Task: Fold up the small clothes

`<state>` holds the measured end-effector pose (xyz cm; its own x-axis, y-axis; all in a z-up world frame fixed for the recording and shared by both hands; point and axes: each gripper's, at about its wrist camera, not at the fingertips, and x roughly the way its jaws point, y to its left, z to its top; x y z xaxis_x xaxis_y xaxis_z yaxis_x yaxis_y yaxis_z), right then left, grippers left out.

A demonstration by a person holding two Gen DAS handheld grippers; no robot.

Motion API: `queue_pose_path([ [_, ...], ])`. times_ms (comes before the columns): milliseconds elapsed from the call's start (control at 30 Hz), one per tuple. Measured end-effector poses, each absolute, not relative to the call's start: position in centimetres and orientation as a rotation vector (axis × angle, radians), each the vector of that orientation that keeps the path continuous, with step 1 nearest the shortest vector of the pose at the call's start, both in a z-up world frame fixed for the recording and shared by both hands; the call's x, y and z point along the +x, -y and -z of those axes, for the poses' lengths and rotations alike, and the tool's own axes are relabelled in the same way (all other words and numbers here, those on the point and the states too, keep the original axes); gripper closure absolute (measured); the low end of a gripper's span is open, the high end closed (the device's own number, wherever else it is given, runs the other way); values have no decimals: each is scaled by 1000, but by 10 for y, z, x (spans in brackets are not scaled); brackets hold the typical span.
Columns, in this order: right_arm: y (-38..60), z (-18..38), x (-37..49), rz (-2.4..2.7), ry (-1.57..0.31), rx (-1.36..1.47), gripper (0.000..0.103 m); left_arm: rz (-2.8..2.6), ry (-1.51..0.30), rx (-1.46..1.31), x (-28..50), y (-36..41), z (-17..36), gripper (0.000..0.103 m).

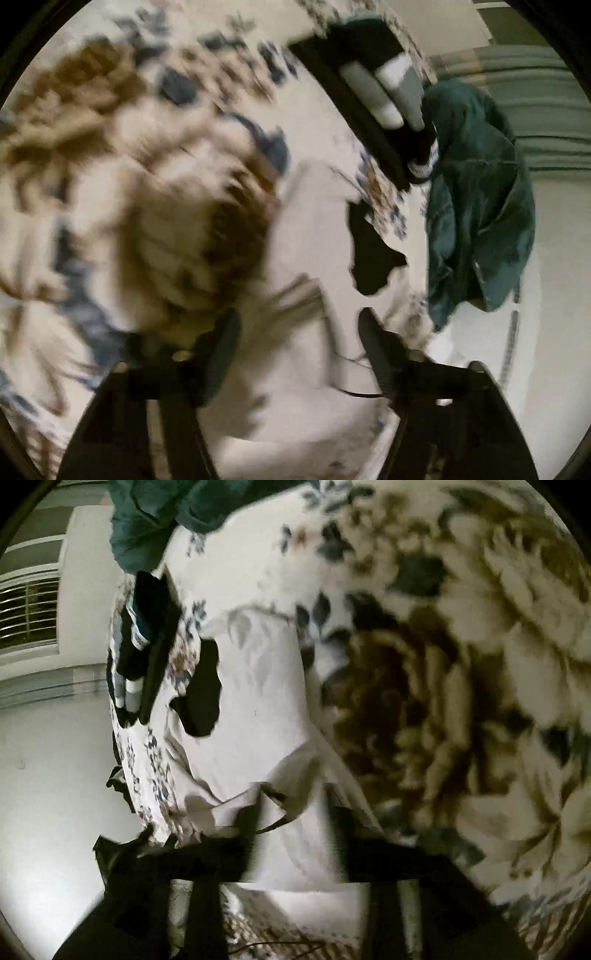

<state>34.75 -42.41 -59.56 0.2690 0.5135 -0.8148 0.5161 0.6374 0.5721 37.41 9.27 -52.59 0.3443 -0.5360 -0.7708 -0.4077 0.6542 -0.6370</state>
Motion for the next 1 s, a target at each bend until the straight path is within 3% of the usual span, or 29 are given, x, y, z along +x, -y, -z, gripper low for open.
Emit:
queue_pose_path([
  [233, 398, 599, 347, -4, -1456, 667, 41, 143, -1378, -610, 388, -67, 549, 37],
  [400, 373, 616, 379, -7, -1457, 631, 44, 235, -1416, -465, 415, -25, 565, 38],
  [433, 370, 617, 384, 6, -1446, 611, 65, 219, -1411, -405, 418, -20, 566, 40],
  [467, 368, 619, 390, 44, -1445, 585, 93, 202, -1405, -378, 421, -20, 567, 58],
  [500, 368, 621, 393, 68, -1448, 585, 93, 187, -1411, -374, 425, -23, 569, 66],
  [633, 371, 619, 398, 161, -1473, 552, 91, 141, -1445, -520, 422, -63, 571, 65],
  [733, 374, 605, 378, 189, -1490, 591, 71, 110, -1450, -615, 382, -88, 553, 61],
  [867, 364, 587, 320, 173, -1492, 738, 57, 79, -1532, -964, 304, -95, 566, 58],
  [1000, 337, 626, 276, 110, -1571, 991, 49, 124, -1592, -1268, 271, -51, 607, 58],
])
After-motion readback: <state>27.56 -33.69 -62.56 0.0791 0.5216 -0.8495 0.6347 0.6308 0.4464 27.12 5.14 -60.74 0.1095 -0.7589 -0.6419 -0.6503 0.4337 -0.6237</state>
